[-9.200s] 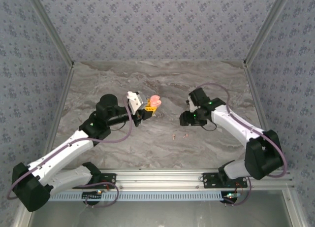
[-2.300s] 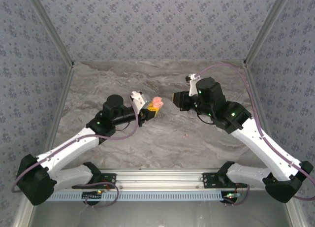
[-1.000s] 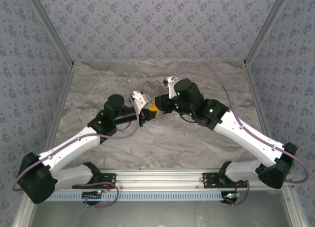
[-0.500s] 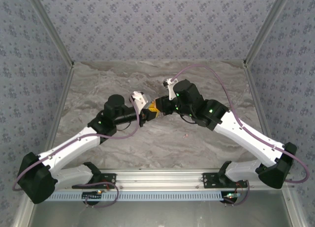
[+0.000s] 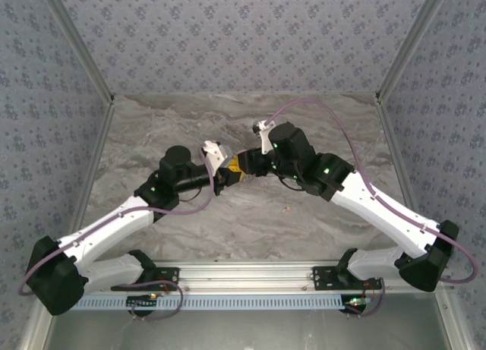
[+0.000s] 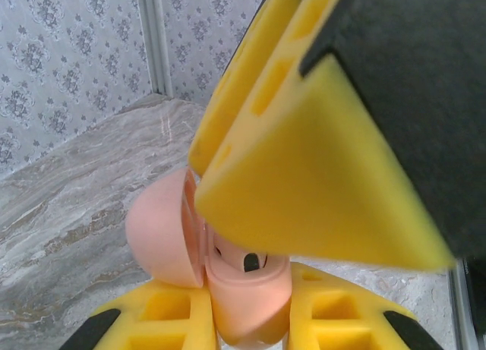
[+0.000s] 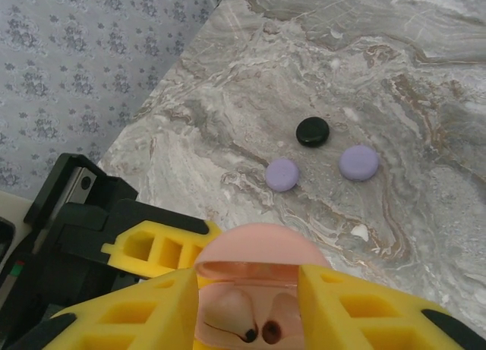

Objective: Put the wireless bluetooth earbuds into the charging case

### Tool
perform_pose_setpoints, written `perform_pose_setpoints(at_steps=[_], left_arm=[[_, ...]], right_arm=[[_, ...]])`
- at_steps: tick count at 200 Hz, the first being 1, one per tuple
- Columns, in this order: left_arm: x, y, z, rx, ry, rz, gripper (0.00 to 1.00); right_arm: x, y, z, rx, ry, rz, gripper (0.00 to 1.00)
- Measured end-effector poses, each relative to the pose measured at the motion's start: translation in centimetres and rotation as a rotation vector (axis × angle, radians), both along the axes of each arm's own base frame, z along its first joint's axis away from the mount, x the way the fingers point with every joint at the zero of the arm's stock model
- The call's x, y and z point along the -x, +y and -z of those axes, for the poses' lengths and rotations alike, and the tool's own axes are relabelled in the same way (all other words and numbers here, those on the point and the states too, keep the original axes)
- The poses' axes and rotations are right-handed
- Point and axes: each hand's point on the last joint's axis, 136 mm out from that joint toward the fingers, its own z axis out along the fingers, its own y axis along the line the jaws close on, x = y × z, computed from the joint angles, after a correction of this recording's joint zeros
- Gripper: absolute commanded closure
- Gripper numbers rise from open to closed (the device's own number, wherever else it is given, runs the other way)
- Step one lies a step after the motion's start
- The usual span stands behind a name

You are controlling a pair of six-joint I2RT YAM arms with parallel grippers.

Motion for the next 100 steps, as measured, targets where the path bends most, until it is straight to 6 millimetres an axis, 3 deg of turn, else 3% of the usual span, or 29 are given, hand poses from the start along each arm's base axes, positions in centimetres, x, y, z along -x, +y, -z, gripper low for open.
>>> perform_pose_setpoints(at_steps=[38, 55, 74, 100], left_arm=[[0.0, 0.1, -0.3, 0.006, -0.008, -0.004, 1.0], [0.0, 0.2, -0.4, 0.006, -0.011, -0.012, 1.0], [-0.1, 0.3, -0.6, 0.009, -0.015, -0.02, 1.0], [-0.1, 0.6, -1.0, 0.015, -0.025, -0.031, 1.0]], right_arm=[[-0.7, -4.6, -1.4, -0.004, -0.004, 0.112, 0.57], [-1.1, -7.4, -0.8, -0.004, 0.031, 0.195, 0.58], [-1.6, -10.5, 3.4, 0.033, 0.146, 0.309, 0.58], [-0.6, -13.5, 12.8, 0.164, 0.388, 0.422, 0.58]])
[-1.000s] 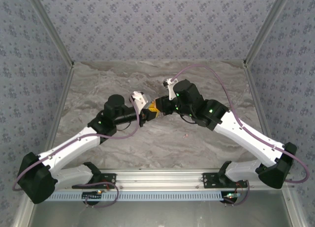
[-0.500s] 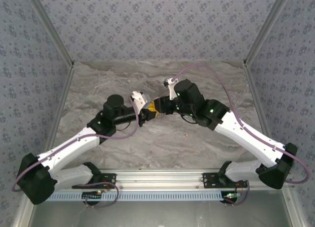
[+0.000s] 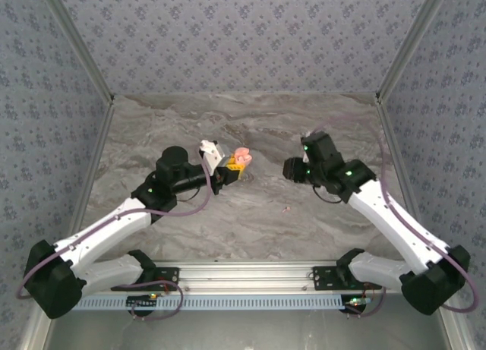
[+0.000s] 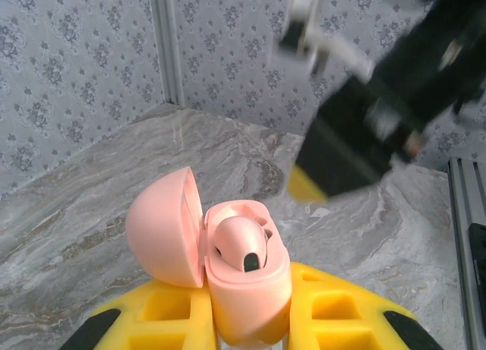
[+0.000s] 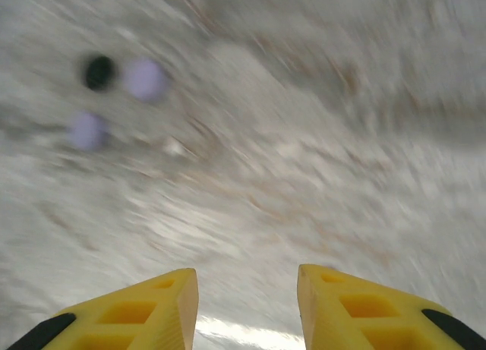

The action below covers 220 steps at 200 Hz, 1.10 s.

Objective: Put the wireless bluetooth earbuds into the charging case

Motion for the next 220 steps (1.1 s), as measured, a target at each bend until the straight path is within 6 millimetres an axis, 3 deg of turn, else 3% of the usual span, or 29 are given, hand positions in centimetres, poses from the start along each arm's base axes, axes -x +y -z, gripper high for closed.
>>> perform_pose_setpoints(at_steps=[13, 27, 65, 130, 220], left_arm=[[0.0, 0.1, -0.2, 0.003, -0.005, -0.003, 1.0], [0.0, 0.1, -0.3, 0.004, -0.007, -0.007, 1.0], [0.0, 0.2, -0.2, 0.001, -0.008, -0.01, 1.0], [0.0, 0.2, 0.2, -0.011, 0.006, -0.01, 1.0], [0.0, 0.3, 0.2, -0.012, 0.005, -0.01, 1.0]], right_arm=[[1.3, -1.0, 4.2, 0.046, 0.117, 0.032, 0.58], [2.4, -1.5, 7.1, 0.071, 0.201, 0.057, 0.58], [3.1, -1.2, 11.0, 0.069, 0.309, 0.091, 0.58], [2.0, 0.2, 13.7, 0.06, 0.346, 0.094, 0.57], [2.7, 0.7, 15.8, 0.105, 0.396, 0.074, 0.57]])
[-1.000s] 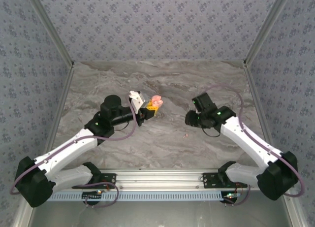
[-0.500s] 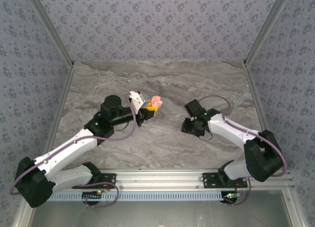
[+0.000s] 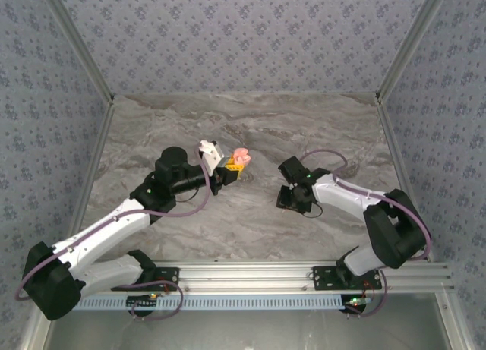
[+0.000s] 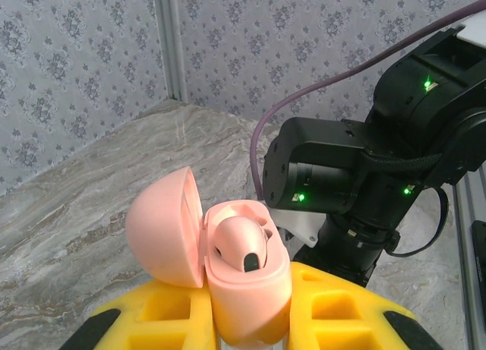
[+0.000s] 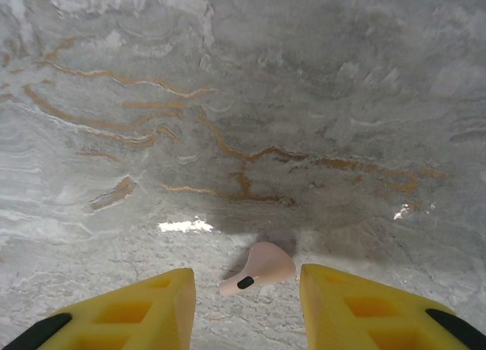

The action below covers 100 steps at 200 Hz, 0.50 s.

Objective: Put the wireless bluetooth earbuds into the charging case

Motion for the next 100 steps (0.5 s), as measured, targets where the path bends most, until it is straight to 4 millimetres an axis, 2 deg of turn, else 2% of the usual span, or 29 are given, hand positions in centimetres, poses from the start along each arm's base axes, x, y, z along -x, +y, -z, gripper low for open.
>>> perform_pose_setpoints(at_steps=[100], left_arm=[[0.0, 0.0, 0.0, -0.001, 0.001, 0.0, 1.0]], right_arm=[[0.3, -0.2, 1.4, 0.045, 0.029, -0.006, 0.62]])
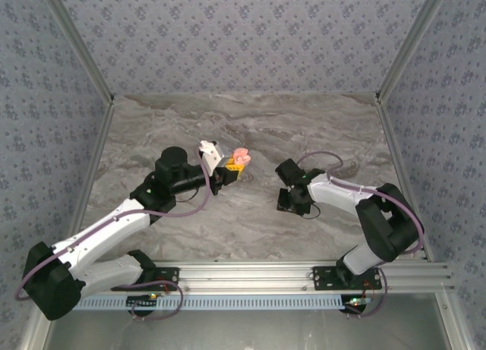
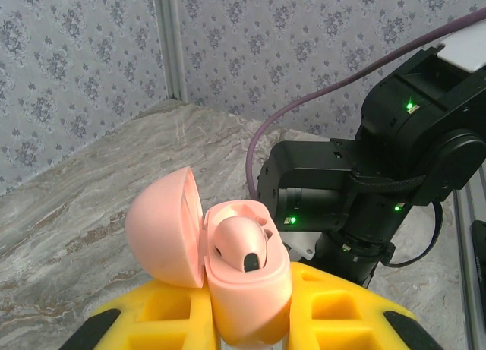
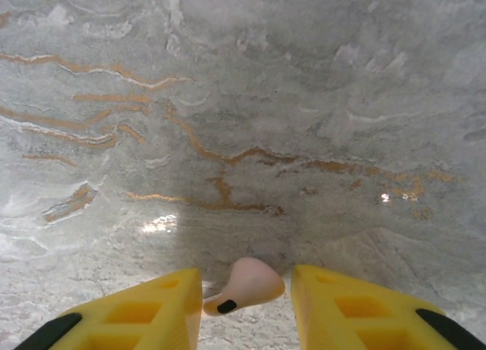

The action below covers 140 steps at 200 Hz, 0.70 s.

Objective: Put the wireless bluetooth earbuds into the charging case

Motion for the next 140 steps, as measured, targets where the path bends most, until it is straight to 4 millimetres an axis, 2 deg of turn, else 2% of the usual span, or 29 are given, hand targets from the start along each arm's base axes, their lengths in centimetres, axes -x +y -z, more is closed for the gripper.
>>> perform_pose_setpoints(at_steps=[71, 121, 140], left_arm=[[0.0, 0.0, 0.03, -0.001, 0.0, 0.0, 1.0], [-0.06, 0.03, 0.04, -0.006, -0.01, -0.002, 1.0], [-0.12, 0.06, 0.05, -0.009, -0.013, -0.005, 1.0]], right_arm=[[-0.07, -0.33, 0.16, 0.035, 0.011, 0.001, 0.69], [-0.14, -0.26, 0.05, 0.055, 0.03, -0.016, 0.66], [-0.83, 0.01, -0.36, 0.076, 0.01, -0.04, 0.64]])
